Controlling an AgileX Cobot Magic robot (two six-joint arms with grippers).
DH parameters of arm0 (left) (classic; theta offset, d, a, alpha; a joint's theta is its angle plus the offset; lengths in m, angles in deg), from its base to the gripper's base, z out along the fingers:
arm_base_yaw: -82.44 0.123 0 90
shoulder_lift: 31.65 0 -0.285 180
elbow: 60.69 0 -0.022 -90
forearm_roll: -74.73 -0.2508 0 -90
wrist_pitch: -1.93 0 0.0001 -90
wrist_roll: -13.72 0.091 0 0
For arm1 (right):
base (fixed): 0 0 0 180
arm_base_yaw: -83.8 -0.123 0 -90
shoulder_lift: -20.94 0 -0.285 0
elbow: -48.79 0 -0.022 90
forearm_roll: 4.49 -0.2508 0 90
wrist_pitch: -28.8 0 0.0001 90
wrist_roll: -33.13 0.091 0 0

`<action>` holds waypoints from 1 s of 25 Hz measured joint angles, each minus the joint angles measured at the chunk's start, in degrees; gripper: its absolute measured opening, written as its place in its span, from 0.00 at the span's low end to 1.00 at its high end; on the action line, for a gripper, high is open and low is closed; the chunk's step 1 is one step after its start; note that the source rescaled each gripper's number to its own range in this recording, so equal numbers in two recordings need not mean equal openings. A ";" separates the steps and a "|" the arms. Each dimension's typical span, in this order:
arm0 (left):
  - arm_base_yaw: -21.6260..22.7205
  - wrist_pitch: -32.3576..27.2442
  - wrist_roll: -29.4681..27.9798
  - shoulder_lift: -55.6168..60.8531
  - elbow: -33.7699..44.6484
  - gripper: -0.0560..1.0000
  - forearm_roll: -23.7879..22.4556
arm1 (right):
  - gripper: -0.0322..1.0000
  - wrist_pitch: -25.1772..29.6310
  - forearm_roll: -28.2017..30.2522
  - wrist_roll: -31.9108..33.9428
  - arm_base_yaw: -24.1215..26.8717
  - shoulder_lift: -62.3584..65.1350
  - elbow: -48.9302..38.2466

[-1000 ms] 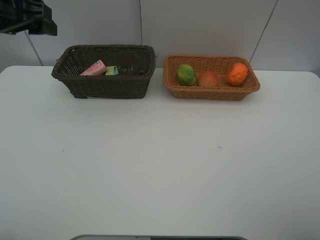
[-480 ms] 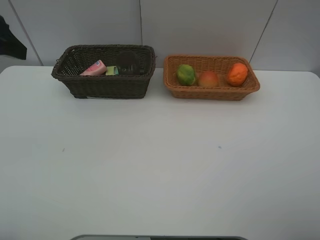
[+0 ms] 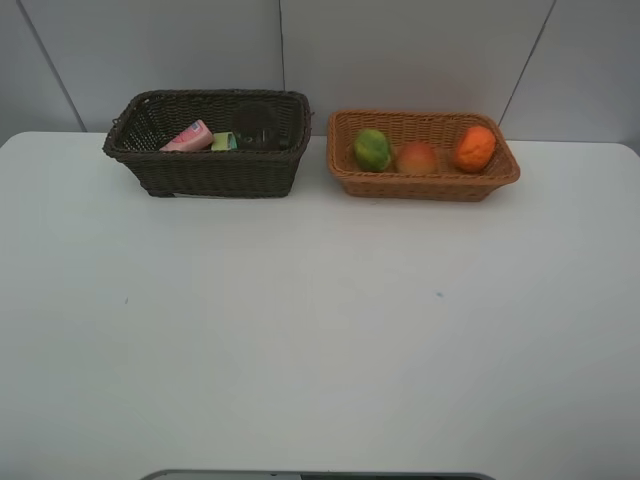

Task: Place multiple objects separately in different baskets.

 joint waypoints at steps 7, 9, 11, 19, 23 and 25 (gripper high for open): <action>0.00 -1.98 0.00 12.88 4.97 0.98 -0.94 | 0.78 0.00 0.00 0.00 0.00 0.00 0.00; 0.00 -2.00 0.00 15.45 6.21 0.98 -0.93 | 0.78 0.00 0.00 0.00 0.00 0.00 0.00; 0.00 -2.00 0.00 17.72 7.85 0.98 -0.93 | 0.78 0.00 0.00 0.00 0.00 0.00 0.00; 0.00 -1.91 0.00 22.03 12.53 0.98 0.75 | 0.78 0.00 0.00 0.00 0.00 0.00 0.00; 0.00 -1.75 0.00 22.55 12.60 0.98 1.11 | 0.78 0.00 0.00 0.00 0.00 0.00 0.00; 0.00 -1.75 0.00 22.55 12.60 0.98 1.11 | 0.78 0.00 0.00 0.00 0.00 0.00 0.00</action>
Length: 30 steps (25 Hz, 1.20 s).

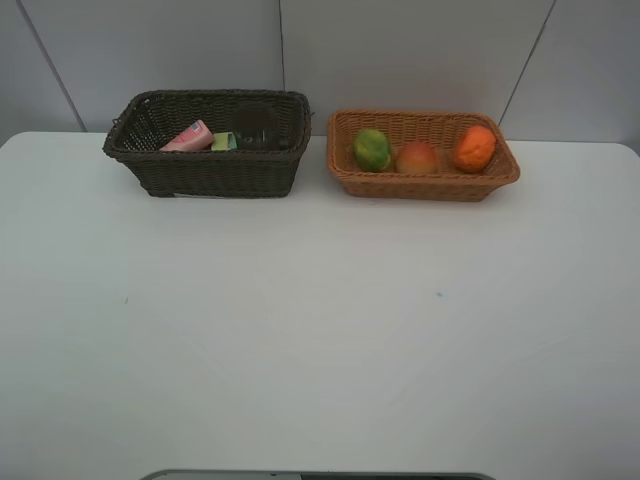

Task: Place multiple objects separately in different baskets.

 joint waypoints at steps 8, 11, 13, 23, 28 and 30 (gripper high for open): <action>0.00 0.16 0.00 5.84 0.00 0.98 0.11 | 0.78 0.00 0.00 0.00 0.00 0.00 0.00; 0.00 0.16 0.00 8.62 0.00 0.98 0.11 | 0.78 0.00 0.00 0.00 0.00 0.00 0.00; 0.00 0.16 0.00 11.54 0.00 0.98 0.11 | 0.78 0.00 0.00 0.00 0.00 0.00 0.00; 0.00 -5.15 1.39 16.79 -2.12 0.98 -1.63 | 0.78 0.00 0.00 0.00 0.00 0.00 0.00; 0.00 -5.99 1.39 16.83 -2.20 0.98 -1.65 | 0.78 0.00 0.00 0.00 0.00 0.00 0.00; 0.00 -7.20 1.39 16.83 -2.54 0.98 -1.65 | 0.78 0.00 0.00 0.00 0.00 0.00 0.00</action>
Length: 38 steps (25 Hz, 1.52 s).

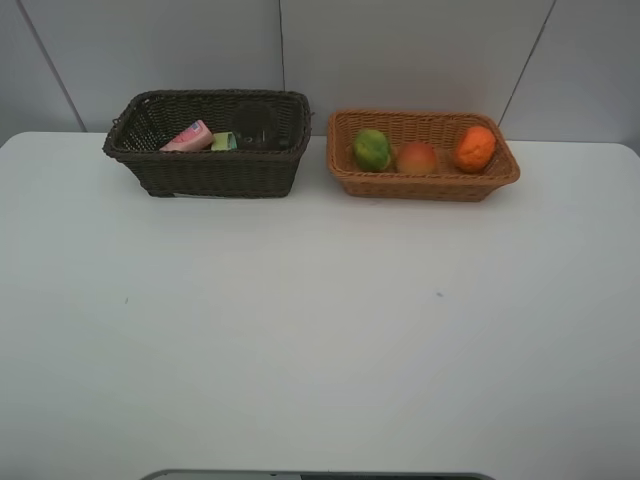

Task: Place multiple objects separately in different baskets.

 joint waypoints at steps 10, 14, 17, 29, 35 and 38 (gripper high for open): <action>0.00 -9.83 0.76 0.02 -0.50 0.98 -0.95 | 0.78 0.00 0.00 0.00 0.00 0.00 0.00; 0.00 -9.86 0.76 0.02 -0.42 0.98 -0.72 | 0.78 0.00 0.00 0.00 0.00 0.00 0.00; 0.00 -8.66 0.59 0.02 0.66 0.98 0.37 | 0.78 0.00 0.00 0.00 0.00 0.00 0.00; 0.00 -8.21 0.52 0.02 0.66 0.98 0.51 | 0.78 0.00 0.00 0.00 0.00 0.00 0.00; 1.53 -8.21 0.47 0.02 0.66 0.98 0.51 | 0.78 0.00 0.00 0.00 0.00 0.00 0.00; 6.04 -8.21 0.00 0.02 0.66 0.98 0.51 | 0.78 0.00 0.00 0.00 0.00 0.00 0.00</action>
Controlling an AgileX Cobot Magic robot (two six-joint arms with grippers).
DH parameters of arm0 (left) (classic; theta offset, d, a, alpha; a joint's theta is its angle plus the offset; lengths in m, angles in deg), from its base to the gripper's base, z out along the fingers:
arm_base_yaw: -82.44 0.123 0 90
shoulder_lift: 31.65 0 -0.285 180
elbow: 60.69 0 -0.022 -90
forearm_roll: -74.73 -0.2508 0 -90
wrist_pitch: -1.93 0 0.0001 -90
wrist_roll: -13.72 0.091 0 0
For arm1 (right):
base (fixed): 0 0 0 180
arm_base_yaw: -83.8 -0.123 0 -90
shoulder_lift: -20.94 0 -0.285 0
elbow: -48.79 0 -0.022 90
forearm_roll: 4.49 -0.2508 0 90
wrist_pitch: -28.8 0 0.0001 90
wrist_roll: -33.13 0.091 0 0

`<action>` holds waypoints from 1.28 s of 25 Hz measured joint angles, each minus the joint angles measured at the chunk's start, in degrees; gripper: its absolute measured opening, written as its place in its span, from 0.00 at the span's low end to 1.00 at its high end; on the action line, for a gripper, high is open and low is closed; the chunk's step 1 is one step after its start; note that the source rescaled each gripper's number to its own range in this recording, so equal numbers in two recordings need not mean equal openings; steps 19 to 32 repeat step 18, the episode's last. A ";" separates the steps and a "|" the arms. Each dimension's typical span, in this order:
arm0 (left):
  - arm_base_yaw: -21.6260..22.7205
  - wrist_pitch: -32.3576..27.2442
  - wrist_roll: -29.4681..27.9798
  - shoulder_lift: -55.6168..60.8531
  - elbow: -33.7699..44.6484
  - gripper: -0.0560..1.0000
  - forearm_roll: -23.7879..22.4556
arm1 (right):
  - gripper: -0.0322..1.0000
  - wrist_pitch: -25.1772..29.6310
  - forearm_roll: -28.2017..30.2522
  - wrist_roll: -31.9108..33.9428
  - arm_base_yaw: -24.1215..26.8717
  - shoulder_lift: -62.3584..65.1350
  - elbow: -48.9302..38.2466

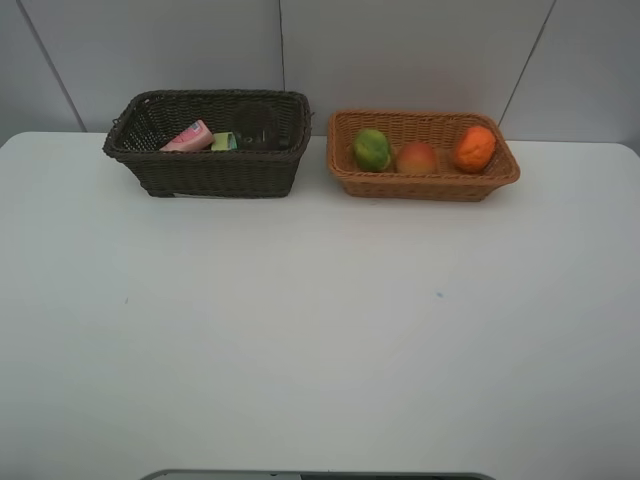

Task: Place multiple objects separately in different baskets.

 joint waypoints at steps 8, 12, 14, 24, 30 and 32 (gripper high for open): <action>6.41 0.00 0.00 0.00 0.00 0.98 0.00 | 0.78 0.00 0.00 0.00 0.00 0.00 0.00; 6.41 0.00 0.00 0.00 0.00 0.98 0.00 | 0.78 0.00 0.00 0.00 0.00 0.00 0.00; 6.41 0.00 0.00 0.00 0.00 0.98 0.01 | 0.78 0.00 0.00 0.00 0.00 0.00 0.00; 6.41 0.00 0.00 0.00 0.00 0.98 0.06 | 0.78 0.00 0.00 0.00 0.00 0.00 0.00; 6.41 0.00 0.00 0.00 0.00 0.98 0.06 | 0.78 0.00 0.00 0.00 0.00 0.00 0.00; 6.41 0.00 0.00 0.00 0.00 0.98 0.06 | 0.78 0.00 0.00 0.00 0.00 0.00 0.00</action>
